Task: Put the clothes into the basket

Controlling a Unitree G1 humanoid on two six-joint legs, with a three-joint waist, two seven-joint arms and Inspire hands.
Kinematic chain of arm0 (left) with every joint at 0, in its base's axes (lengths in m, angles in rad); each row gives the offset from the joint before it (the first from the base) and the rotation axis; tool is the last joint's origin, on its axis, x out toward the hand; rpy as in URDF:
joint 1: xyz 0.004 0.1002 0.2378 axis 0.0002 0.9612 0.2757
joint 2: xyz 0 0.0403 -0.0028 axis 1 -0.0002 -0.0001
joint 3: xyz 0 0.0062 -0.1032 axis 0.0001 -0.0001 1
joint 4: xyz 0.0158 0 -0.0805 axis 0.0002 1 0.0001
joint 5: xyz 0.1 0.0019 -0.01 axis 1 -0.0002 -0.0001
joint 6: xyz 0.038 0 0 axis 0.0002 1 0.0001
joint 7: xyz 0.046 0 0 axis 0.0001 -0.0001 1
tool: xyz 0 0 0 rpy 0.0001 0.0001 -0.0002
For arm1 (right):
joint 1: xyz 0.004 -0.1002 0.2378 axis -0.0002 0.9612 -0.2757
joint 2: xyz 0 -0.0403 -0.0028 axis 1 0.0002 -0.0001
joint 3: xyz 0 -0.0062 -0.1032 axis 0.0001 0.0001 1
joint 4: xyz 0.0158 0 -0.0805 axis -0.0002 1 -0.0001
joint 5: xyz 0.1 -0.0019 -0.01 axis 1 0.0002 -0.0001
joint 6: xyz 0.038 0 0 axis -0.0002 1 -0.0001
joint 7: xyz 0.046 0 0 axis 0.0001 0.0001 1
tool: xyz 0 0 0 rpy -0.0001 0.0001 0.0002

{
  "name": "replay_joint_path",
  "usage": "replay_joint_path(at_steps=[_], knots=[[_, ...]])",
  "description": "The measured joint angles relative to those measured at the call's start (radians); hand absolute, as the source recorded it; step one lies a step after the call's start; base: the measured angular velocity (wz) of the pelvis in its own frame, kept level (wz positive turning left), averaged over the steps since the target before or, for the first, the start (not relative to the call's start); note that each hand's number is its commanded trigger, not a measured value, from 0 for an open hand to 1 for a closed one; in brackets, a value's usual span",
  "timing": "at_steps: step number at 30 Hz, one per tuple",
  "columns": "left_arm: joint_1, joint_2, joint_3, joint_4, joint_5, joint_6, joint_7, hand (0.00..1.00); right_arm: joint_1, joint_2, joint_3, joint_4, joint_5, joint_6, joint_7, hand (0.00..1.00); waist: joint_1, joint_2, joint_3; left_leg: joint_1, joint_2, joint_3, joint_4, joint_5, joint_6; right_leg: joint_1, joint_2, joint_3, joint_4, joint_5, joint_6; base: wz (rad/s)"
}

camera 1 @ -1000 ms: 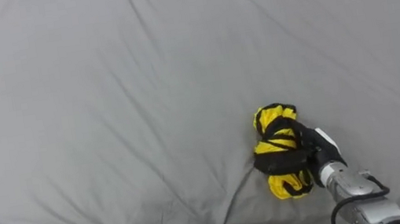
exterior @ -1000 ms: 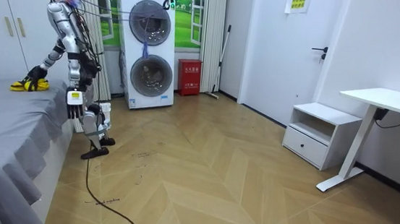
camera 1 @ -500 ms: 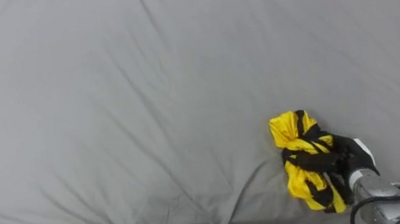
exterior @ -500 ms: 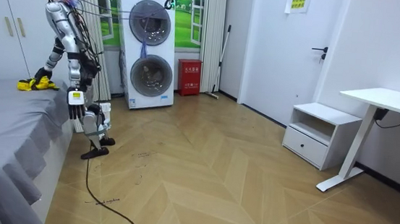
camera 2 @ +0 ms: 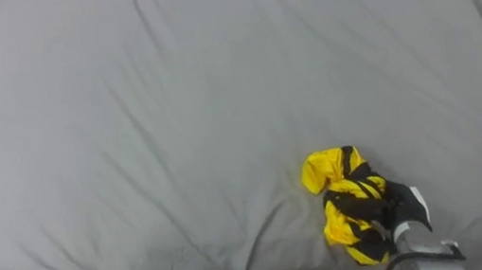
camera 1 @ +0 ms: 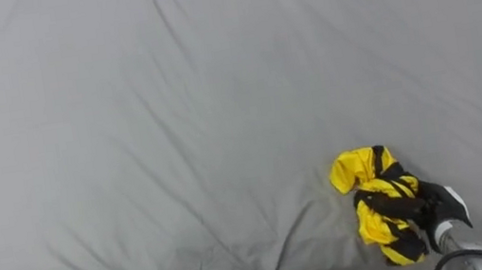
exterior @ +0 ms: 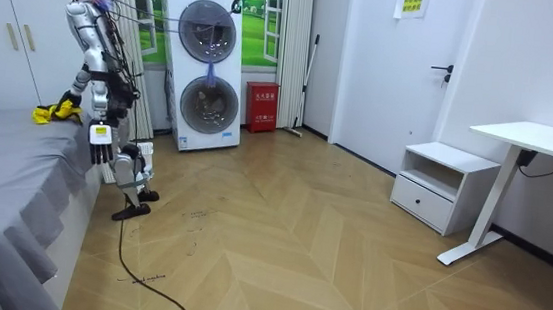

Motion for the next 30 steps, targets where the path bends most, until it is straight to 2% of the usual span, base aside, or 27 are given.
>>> replay_joint_path(at_steps=[2,4,6,8,11,12,14,16,20,21,25,30], knots=[[0.012,0.0,0.002,-0.002,0.0,0.0,0.005,0.0,0.033,-0.001,-0.001,-0.074,0.002,0.001,0.001,1.0,-0.026,0.001,-0.0043,0.033,-0.001,0.008,-0.009,0.0,0.0,0.03,0.001,0.008,-0.011,0.001,0.001,-0.22],[0.028,0.0,0.011,-0.003,0.024,-0.002,0.017,0.0,0.07,-0.001,-0.01,-0.158,0.011,0.001,0.001,1.0,-0.053,-0.009,-0.016,0.086,-0.001,0.025,-0.025,0.0,0.0,0.068,0.001,0.031,-0.017,-0.002,0.005,-0.21],[0.027,-0.001,0.016,-0.002,0.07,-0.002,0.018,0.0,0.099,0.0,-0.036,-0.228,0.021,0.0,0.002,1.0,-0.074,-0.015,-0.0205,0.118,-0.002,0.038,-0.029,0.0,0.0,0.096,0.001,0.042,-0.029,-0.003,0.007,-0.2],[0.028,-0.002,0.021,-0.001,0.086,-0.002,0.018,0.0,0.13,0.001,-0.054,-0.293,0.033,0.0,-0.002,1.0,-0.08,-0.022,-0.0265,0.154,-0.001,0.05,-0.04,0.0,0.0,0.119,0.001,0.061,-0.031,-0.004,0.008,-0.29],[0.022,-0.007,0.02,-0.004,0.085,0.001,0.018,0.0,0.181,0.001,-0.058,-0.397,0.057,0.002,-0.017,1.0,-0.099,-0.025,-0.0284,0.196,0.0,0.062,-0.047,-0.004,-0.002,0.148,0.003,0.089,-0.031,-0.004,0.01,-0.29],[0.022,-0.011,0.02,-0.003,0.087,0.008,0.016,0.0,0.187,0.0,-0.062,-0.419,0.061,0.008,-0.018,1.0,-0.107,-0.024,-0.0293,0.208,0.002,0.078,-0.047,-0.007,-0.003,0.153,0.005,0.107,-0.029,-0.004,0.011,-0.4],[0.028,-0.021,0.021,-0.017,0.102,0.018,0.015,0.0,0.218,0.0,-0.088,-0.485,0.064,0.031,-0.018,1.0,-0.127,-0.018,-0.0317,0.217,0.003,0.08,-0.048,-0.012,-0.003,0.157,0.007,0.121,-0.028,-0.003,0.013,-0.28],[0.03,-0.025,0.021,-0.039,0.127,0.035,0.014,0.0,0.247,0.001,-0.119,-0.54,0.085,0.033,-0.03,1.0,-0.137,-0.014,-0.0284,0.234,0.008,0.097,-0.057,-0.021,-0.003,0.159,0.016,0.151,-0.026,-0.003,0.016,-0.27],[0.036,-0.025,0.036,-0.039,0.14,0.072,0.017,0.0,0.277,0.001,-0.148,-0.563,0.107,0.035,-0.031,1.0,-0.151,-0.013,-0.0269,0.253,0.018,0.131,-0.059,-0.039,-0.005,0.163,0.025,0.181,-0.027,0.0,0.016,-0.35],[0.04,-0.025,0.04,-0.039,0.141,0.078,0.019,0.0,0.282,0.002,-0.156,-0.563,0.109,0.04,-0.03,1.0,-0.16,-0.013,-0.0242,0.258,0.019,0.137,-0.059,-0.043,-0.005,0.165,0.027,0.192,-0.026,0.0,0.017,-0.24],[0.06,-0.024,0.05,-0.039,0.149,0.085,0.017,0.0,0.307,0.005,-0.187,-0.543,0.117,0.044,-0.03,1.0,-0.185,-0.015,-0.0191,0.267,0.023,0.174,-0.059,-0.05,-0.007,0.166,0.031,0.223,-0.029,0.0,0.017,-0.2],[0.073,-0.024,0.065,-0.039,0.148,0.091,0.017,0.0,0.339,0.009,-0.218,-0.505,0.118,0.05,-0.029,1.0,-0.194,-0.022,-0.0128,0.274,0.025,0.212,-0.059,-0.051,-0.008,0.161,0.032,0.255,-0.029,0.0,0.017,-0.21]])
